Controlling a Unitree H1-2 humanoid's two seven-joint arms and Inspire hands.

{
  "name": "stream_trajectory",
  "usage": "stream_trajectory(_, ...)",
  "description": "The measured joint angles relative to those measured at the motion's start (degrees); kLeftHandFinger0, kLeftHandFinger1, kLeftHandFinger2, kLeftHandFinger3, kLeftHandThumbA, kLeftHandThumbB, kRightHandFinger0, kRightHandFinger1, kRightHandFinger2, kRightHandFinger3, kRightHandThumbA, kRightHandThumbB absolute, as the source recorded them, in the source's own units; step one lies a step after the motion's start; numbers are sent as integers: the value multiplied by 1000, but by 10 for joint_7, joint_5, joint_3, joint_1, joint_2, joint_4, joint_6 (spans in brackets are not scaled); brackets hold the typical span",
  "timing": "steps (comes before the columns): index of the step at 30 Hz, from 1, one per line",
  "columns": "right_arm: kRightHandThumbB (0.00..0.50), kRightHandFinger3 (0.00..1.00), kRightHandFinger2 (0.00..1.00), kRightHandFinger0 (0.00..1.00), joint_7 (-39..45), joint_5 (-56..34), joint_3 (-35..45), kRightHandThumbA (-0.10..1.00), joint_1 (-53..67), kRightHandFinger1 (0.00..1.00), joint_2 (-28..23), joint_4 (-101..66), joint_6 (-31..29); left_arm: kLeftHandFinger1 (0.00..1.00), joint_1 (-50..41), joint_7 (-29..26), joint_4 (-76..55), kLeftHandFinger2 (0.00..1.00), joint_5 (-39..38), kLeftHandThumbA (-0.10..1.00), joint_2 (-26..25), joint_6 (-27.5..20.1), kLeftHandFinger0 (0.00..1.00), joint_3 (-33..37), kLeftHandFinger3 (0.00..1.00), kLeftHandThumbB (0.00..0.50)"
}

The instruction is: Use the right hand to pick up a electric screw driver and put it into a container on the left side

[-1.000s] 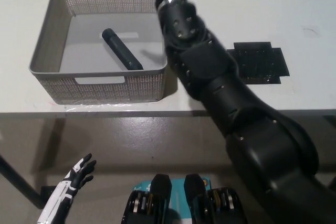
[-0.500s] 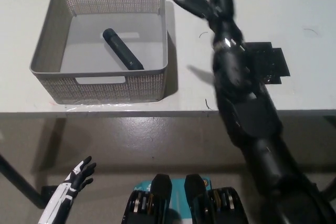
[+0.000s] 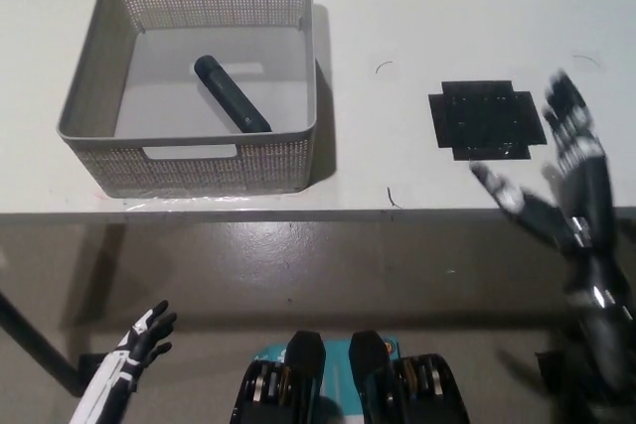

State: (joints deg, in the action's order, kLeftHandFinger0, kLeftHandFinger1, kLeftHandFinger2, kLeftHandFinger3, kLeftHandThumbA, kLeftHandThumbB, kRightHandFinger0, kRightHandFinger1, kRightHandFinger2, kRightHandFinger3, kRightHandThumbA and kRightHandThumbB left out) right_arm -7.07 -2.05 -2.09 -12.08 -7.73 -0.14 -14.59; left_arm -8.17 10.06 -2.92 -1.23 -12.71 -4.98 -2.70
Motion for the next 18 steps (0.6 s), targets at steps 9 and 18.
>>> stream_trajectory(9, 383, 1000, 1000, 1000, 53, -33, -25, 1000, 128, 1000, -5, -13, -8, 1000, 21, -3, 0, 1000, -11, 1000, 7, -3, 1000, -27, 1000, 231)
stream_trajectory(18, 344, 1000, 1000, 1000, 75, -33, -48, 1000, 144, 1000, 26, 83, -23, 1000, 37, -4, 3, 1000, -16, 1000, 21, -7, 1000, -33, 1000, 195)
